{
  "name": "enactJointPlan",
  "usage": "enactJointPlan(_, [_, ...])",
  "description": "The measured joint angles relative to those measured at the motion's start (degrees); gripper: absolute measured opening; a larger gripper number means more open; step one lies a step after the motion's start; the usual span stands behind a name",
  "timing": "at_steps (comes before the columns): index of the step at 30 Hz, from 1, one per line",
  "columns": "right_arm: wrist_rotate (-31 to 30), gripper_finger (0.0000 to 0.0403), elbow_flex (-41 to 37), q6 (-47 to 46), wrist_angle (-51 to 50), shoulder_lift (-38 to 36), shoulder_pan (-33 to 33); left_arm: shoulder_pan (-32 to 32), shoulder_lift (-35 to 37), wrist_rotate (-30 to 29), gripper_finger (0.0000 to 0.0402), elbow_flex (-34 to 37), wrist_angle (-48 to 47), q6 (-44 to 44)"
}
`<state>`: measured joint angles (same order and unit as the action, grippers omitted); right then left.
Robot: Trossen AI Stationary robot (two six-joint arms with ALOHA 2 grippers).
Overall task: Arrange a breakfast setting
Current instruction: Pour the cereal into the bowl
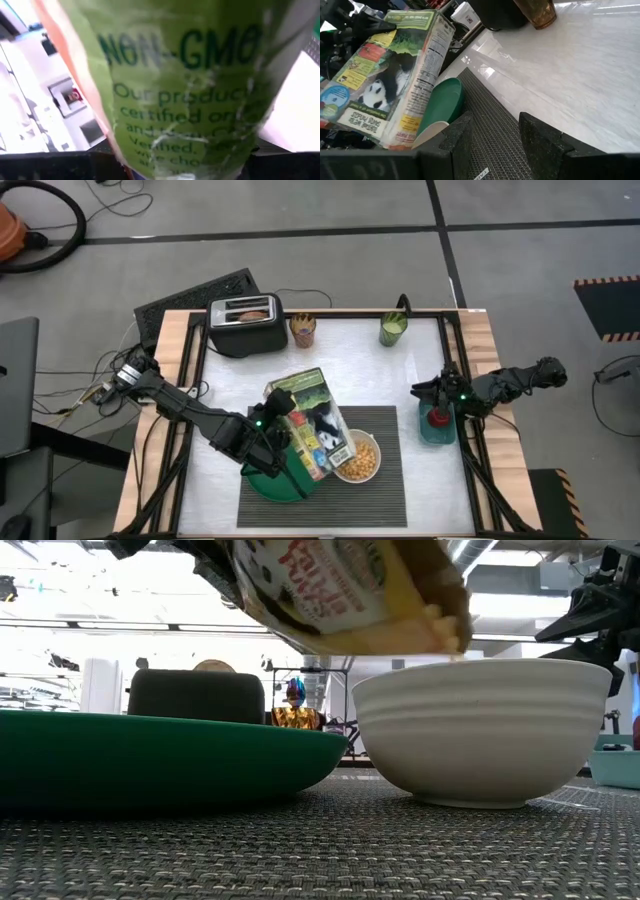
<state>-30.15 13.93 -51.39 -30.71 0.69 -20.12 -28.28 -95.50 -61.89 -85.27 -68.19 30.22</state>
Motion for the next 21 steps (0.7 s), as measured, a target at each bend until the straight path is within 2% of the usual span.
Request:
enactJointPlan(10, [0.02,0.0189,0.0,-1.27,-0.28,0.0,0.0,-0.61,0.0,0.23,0.016,0.02,-3.13,-12.37])
enactJointPlan(15, [0.02,0.0189,0.0,-1.27,-0.26,0.0,0.0,-1.86,0.0,3.51,0.016,0.04,-3.11,-18.84])
enactJointPlan(21, [0.01,0.0189,0.0,-1.27,-0.38,0.0,0.0,-3.44,0.0,4.68,0.016,0.07,-3.04,-33.48])
